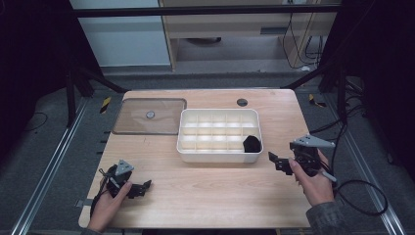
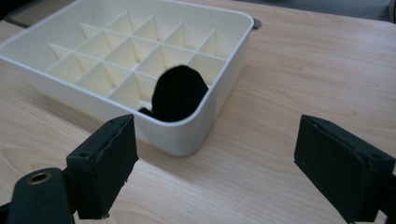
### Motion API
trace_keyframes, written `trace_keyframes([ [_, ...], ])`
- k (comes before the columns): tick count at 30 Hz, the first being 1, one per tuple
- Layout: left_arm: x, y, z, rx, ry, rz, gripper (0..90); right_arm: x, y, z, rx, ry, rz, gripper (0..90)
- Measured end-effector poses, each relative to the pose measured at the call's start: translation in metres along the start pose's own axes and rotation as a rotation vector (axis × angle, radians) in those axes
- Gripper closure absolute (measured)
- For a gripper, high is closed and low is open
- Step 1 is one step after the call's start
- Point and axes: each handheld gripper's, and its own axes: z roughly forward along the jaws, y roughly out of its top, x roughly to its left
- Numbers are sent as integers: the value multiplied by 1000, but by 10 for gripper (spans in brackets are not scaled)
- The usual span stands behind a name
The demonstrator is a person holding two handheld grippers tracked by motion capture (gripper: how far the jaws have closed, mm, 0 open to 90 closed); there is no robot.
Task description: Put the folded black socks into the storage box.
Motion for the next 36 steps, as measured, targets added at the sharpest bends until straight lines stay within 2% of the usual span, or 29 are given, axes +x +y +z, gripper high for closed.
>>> trace_keyframes([
  [9,0,0,0,0,0,0,0,-1,-31,11,61,-13,-32,144],
  [22,0,0,0,-1,-1,1,0,3,-66,28,113,9,-19,152],
  [28,0,0,0,-1,-2,2,0,6,-74,41,125,15,0,152],
  [36,0,0,0,-1,-2,2,0,6,-75,53,125,-1,22,142],
])
